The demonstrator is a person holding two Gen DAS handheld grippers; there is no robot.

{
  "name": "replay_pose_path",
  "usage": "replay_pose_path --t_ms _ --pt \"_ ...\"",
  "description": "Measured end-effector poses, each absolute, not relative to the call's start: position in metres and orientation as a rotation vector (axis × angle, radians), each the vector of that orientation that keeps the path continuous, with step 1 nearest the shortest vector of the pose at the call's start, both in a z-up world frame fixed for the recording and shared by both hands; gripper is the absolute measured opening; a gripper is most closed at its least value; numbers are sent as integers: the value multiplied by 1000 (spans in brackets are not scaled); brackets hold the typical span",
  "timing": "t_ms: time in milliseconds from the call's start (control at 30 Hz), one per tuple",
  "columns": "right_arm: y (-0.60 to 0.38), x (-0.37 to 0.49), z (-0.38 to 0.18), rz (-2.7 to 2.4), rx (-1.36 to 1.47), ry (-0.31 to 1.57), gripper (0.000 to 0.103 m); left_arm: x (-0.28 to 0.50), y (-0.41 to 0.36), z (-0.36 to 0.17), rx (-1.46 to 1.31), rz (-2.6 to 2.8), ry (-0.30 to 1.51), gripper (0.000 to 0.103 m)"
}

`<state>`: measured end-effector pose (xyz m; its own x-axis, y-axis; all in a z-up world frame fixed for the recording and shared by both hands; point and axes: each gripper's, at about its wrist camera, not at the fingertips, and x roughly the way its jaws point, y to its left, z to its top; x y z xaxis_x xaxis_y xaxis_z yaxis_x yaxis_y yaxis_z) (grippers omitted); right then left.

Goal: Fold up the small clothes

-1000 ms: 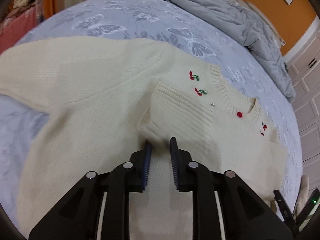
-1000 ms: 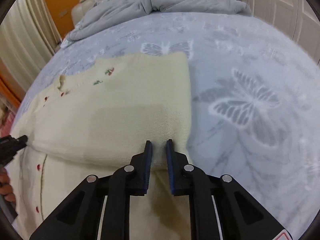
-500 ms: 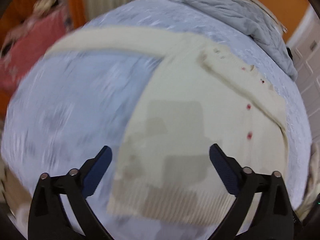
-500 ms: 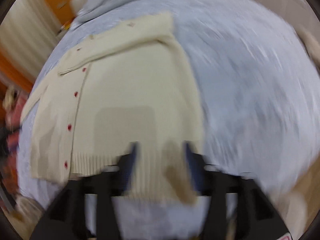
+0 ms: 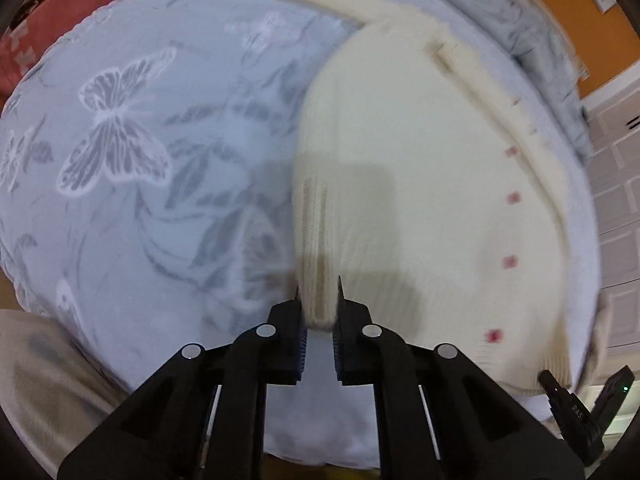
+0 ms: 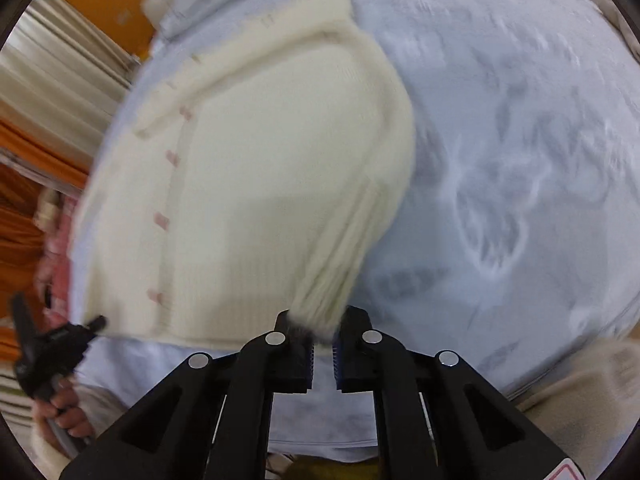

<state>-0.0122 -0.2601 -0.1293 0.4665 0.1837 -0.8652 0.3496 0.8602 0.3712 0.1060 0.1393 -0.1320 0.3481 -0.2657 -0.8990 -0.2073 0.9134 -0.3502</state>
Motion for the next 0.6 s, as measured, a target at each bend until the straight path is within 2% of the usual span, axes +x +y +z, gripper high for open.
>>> replay_pose_path --t_ms 167,333,400,467,533,600 --pt "-276 -31 -72 -81 482 1032 5 83 142 -93 -490 -110 1186 5" --pt "-280 -57 -107 -128 474 1155 5 54 150 -125 -488 -96 1289 5" --pt "-278 -64 -126 -136 475 1212 6 43 149 -142 -487 -76 1336 0" --pt "-278 -58 -120 -155 468 1197 8 35 147 -152 -497 -71 1371 0" --pt "-277 -60 -103 -202 414 1140 18 33 150 -144 -523 -79 1338 0" --pt "-269 -68 -81 -307 301 1052 43 35 153 -127 -529 -65 1262 6"
